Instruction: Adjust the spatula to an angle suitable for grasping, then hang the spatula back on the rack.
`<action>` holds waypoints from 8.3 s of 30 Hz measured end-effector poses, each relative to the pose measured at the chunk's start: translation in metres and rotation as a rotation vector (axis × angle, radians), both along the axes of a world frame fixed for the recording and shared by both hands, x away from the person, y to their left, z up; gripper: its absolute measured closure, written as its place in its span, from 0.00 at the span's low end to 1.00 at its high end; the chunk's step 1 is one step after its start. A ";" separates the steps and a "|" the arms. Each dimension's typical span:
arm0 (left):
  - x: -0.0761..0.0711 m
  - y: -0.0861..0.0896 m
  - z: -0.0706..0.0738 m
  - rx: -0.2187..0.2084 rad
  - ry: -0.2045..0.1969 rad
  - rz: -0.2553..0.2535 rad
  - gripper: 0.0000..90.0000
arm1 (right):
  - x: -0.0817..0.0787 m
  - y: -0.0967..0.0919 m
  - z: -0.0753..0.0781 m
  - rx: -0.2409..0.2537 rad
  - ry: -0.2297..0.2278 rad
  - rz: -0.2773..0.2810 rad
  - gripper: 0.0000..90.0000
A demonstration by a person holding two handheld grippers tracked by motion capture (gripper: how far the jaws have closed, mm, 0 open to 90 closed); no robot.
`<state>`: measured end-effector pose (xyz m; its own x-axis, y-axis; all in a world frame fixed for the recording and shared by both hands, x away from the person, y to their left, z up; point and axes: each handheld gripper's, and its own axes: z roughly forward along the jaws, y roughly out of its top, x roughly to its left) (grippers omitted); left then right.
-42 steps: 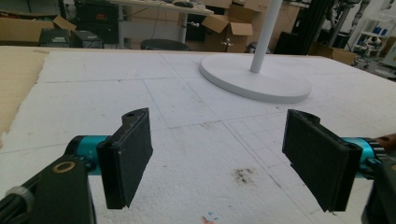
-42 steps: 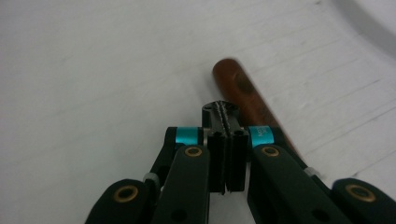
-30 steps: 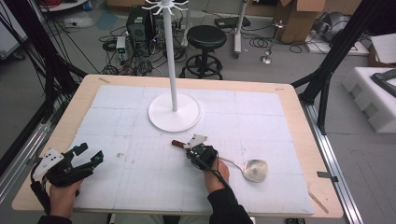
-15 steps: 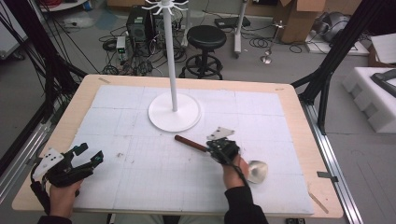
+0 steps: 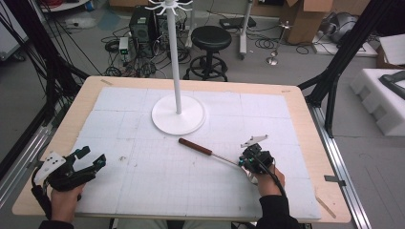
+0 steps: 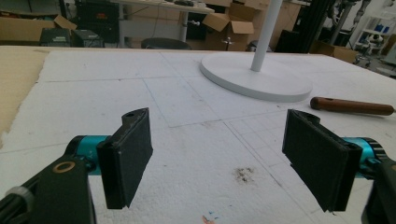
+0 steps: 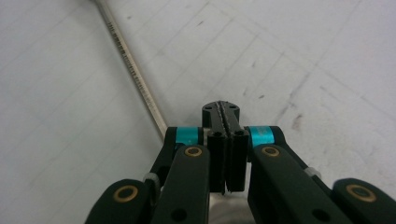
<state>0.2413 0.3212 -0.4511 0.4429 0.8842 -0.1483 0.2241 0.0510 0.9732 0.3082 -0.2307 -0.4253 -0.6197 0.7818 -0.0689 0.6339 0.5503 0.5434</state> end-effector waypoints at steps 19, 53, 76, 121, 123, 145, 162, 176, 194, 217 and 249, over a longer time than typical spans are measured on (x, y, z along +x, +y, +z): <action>0.000 -0.001 0.000 0.008 -0.003 -0.004 0.27 | -0.053 -0.042 0.014 0.254 -0.288 -0.065 0.72; -0.004 -0.003 0.000 0.036 -0.036 -0.028 0.25 | -0.082 -0.073 0.009 0.518 -0.458 -0.137 0.19; -0.002 -0.005 0.001 0.053 -0.009 -0.038 0.25 | -0.039 -0.003 0.024 0.333 -0.254 0.140 0.19; -0.001 -0.005 0.001 0.051 -0.002 -0.045 0.26 | -0.005 0.030 0.000 0.058 0.086 0.288 0.91; -0.001 -0.005 0.001 0.051 -0.002 -0.045 0.26 | -0.005 0.031 0.001 0.055 0.098 0.285 0.92; -0.001 -0.005 0.001 0.050 -0.002 -0.039 0.26 | -0.019 0.019 0.016 0.245 0.012 0.271 0.94; -0.009 -0.022 0.033 -0.110 -0.013 -0.122 0.27 | -0.029 0.032 0.041 0.437 -0.079 0.334 0.94; 0.015 -0.090 0.110 -0.263 0.021 -0.365 0.27 | -0.039 0.046 0.059 0.559 -0.146 0.402 0.94; 0.044 -0.158 0.138 -0.341 0.126 -0.511 0.23 | -0.052 0.060 0.070 0.602 -0.193 0.480 0.94; 0.047 -0.155 0.149 -0.433 0.147 -0.531 0.74 | -0.055 0.065 0.068 0.599 -0.187 0.506 0.94; 0.028 -0.178 0.208 -0.336 -0.008 -0.714 0.81 | -0.058 0.075 0.077 0.731 -0.178 0.600 0.92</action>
